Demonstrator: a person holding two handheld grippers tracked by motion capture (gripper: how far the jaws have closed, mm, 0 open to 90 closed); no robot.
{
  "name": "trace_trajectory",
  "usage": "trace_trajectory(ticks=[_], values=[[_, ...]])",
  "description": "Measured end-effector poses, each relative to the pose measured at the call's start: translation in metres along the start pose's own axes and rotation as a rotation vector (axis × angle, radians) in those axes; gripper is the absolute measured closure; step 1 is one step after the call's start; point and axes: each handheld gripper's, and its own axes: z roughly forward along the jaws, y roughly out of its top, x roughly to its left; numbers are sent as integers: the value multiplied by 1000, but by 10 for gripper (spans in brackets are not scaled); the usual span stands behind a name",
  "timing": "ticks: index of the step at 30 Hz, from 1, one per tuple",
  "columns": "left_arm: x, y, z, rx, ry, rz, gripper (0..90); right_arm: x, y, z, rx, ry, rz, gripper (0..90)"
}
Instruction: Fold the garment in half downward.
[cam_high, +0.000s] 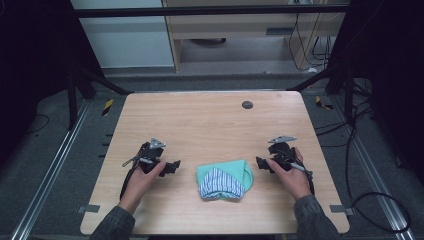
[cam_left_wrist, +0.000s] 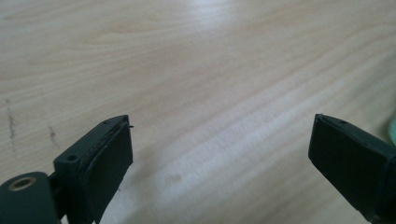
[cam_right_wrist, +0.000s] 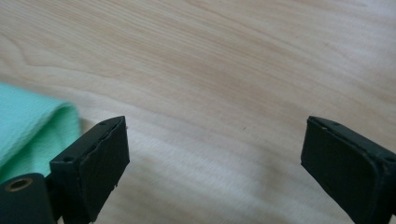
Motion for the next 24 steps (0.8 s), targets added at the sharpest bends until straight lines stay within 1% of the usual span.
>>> trace_trajectory(ticks=[1, 2, 3, 4, 5, 6, 8, 9, 10, 11, 12, 14, 15, 16, 19, 21, 24], values=[[2, 0, 3, -4, 1, -11, 75, -1, 2, 2, -4, -4, 6, 88], [4, 1, 9, 14, 5, -13, 72, -2, 3, 3, -8, 0, 19, 87], [4, 1, 9, 14, 5, -13, 72, -2, 3, 3, -8, 0, 19, 87], [5, 2, 11, 17, 7, -13, 72, -3, 4, 5, -16, 9, 39, 85], [8, 4, 14, 8, 14, -18, 72, -7, 6, 9, -18, -4, 56, 85], [8, 4, 14, 8, 14, -18, 72, -7, 6, 9, -18, -4, 56, 85], [11, 7, 16, 0, 26, -13, 72, -11, 7, 13, -22, -21, 72, 84], [11, 7, 17, -10, 35, -17, 72, -13, 7, 15, -27, -25, 86, 84], [13, 8, 18, -6, 43, -6, 72, -15, 6, 17, -27, -30, 96, 84], [13, 8, 19, -11, 45, -18, 71, -17, 6, 19, -26, -36, 107, 84], [14, 8, 20, -7, 45, -11, 69, -18, 5, 20, -27, -44, 116, 84], [14, 7, 23, -1, 54, -9, 68, -20, 4, 22, -28, -61, 132, 85], [15, 7, 24, 5, 55, 1, 67, -21, 4, 24, -27, -62, 139, 85], [15, 7, 25, 5, 52, 1, 66, -21, 3, 24, -23, -58, 150, 84], [18, 5, 28, 1, 41, -9, 65, -22, 2, 28, -23, -72, 153, 81], [20, 4, 30, 10, 41, -12, 64, -22, 1, 30, -36, -80, 158, 77], [21, 3, 31, 7, 48, -3, 54, -19, 0, 32, -51, -101, 160, 54]])
